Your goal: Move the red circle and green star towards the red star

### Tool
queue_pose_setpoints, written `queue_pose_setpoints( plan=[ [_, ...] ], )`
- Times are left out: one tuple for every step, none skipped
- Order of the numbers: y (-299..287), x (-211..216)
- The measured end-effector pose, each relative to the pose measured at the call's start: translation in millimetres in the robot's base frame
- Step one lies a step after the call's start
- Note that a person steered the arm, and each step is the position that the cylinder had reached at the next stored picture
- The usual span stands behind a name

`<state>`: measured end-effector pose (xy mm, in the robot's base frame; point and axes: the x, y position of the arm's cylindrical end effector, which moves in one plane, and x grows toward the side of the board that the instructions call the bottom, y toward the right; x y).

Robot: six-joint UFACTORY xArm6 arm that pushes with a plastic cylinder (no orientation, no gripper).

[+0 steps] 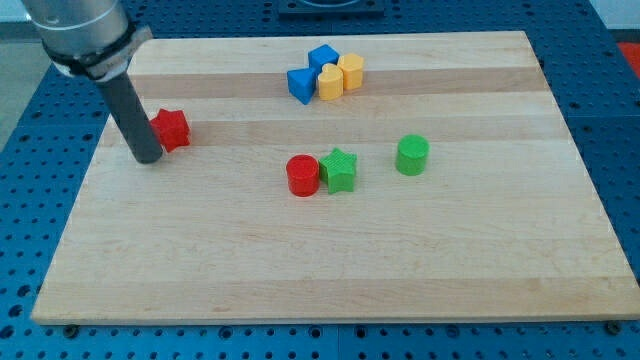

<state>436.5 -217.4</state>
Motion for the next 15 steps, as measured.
queue_pose_setpoints(
  plan=[
    [39.4, 31.9],
    [102.9, 40.7],
    [149.0, 59.1],
    [156.0, 76.6],
    [181.0, 96.1],
    [273.5, 97.2],
    [322.7, 73.5],
    [298.4, 32.0],
    [287.8, 29.4],
    [279.6, 29.4],
    [265.5, 29.1],
    [246.7, 29.1],
    [224.3, 29.1],
    [200.9, 29.1],
    [174.7, 29.1]
  ],
)
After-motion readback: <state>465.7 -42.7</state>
